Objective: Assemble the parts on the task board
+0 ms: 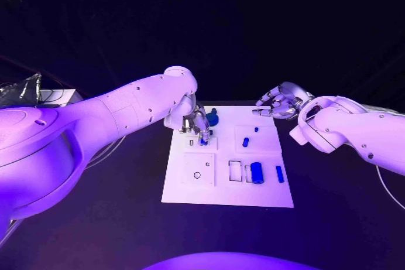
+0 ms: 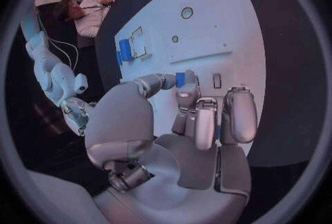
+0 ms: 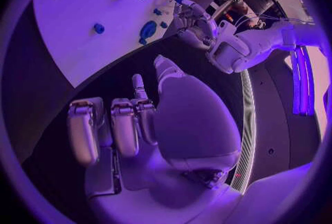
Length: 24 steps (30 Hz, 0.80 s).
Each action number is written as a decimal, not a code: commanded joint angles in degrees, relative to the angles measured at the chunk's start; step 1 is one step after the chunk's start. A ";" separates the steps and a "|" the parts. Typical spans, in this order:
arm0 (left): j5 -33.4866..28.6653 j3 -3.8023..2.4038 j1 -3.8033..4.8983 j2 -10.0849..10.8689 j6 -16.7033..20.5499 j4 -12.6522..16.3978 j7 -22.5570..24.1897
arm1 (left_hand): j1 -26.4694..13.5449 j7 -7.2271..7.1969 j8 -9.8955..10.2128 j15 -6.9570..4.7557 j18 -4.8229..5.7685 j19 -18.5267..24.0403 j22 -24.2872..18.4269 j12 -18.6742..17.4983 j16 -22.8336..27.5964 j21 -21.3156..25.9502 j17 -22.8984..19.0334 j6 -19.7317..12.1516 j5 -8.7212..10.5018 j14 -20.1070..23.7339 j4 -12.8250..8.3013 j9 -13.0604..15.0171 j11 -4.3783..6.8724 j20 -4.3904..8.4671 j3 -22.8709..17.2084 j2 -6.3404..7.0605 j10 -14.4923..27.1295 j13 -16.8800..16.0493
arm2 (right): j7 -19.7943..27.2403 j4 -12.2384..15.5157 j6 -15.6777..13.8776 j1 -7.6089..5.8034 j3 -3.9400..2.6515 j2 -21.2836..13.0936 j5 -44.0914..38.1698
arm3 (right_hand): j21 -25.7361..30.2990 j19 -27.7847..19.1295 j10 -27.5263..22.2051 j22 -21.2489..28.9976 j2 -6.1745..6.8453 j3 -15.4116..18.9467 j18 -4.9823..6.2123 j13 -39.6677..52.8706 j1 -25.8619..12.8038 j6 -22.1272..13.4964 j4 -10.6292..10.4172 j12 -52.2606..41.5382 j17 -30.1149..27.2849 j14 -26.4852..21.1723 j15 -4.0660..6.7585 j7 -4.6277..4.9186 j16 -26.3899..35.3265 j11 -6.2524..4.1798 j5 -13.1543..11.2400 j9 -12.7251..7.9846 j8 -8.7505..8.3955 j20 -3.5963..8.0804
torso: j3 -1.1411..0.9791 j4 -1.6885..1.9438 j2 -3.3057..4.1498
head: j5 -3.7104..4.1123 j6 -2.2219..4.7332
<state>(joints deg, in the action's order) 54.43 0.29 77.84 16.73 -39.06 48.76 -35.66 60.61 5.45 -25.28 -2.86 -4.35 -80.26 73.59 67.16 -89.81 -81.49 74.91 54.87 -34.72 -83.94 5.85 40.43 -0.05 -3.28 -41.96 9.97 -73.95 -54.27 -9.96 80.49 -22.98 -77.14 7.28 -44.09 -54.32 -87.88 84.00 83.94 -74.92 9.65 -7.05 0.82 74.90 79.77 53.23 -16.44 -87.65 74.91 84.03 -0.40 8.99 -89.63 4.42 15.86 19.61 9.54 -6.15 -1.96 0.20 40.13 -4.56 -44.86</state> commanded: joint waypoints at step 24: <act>2.08 0.41 -0.63 -0.34 3.17 -0.99 -0.49 | 1.30 -0.62 -0.10 -0.32 0.48 0.19 0.16 -0.24 -0.19 -0.39 15.09 1.24 -0.57 -6.06 -10.95 0.05 -0.17 0.17 -10.57 -0.91 -0.35 -0.17 | 0.90 0.26 0.08 0.02 -0.02 0.04 -0.56 | 0.25 4.89 3.68 -13.35 -0.01 -0.43 -0.20 12.73 -0.38 -0.40 -0.01 0.14 14.80 5.90 0.25 0.13 -0.27 -0.04 0.09 0.05 0.26 0.13 | -0.02 0.05 -0.02 | 0.12 -0.76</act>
<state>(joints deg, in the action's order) 56.22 0.69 77.25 16.55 -36.11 47.78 -36.00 60.61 5.65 -25.19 -2.86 -4.35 -80.26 73.70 67.17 -89.81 -81.49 74.91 55.07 -35.04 -83.94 5.85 40.36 -0.14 -3.28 -41.96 9.97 -74.03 -54.34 -9.74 80.63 -23.06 -77.14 7.27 -44.09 -54.33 -87.88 84.00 83.94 -74.91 9.65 -7.05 0.82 74.94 79.77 53.23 -16.44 -87.65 74.91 84.02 -0.40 8.99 -89.63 4.42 15.86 19.61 9.53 -6.15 -1.95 0.24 40.13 -4.46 -45.54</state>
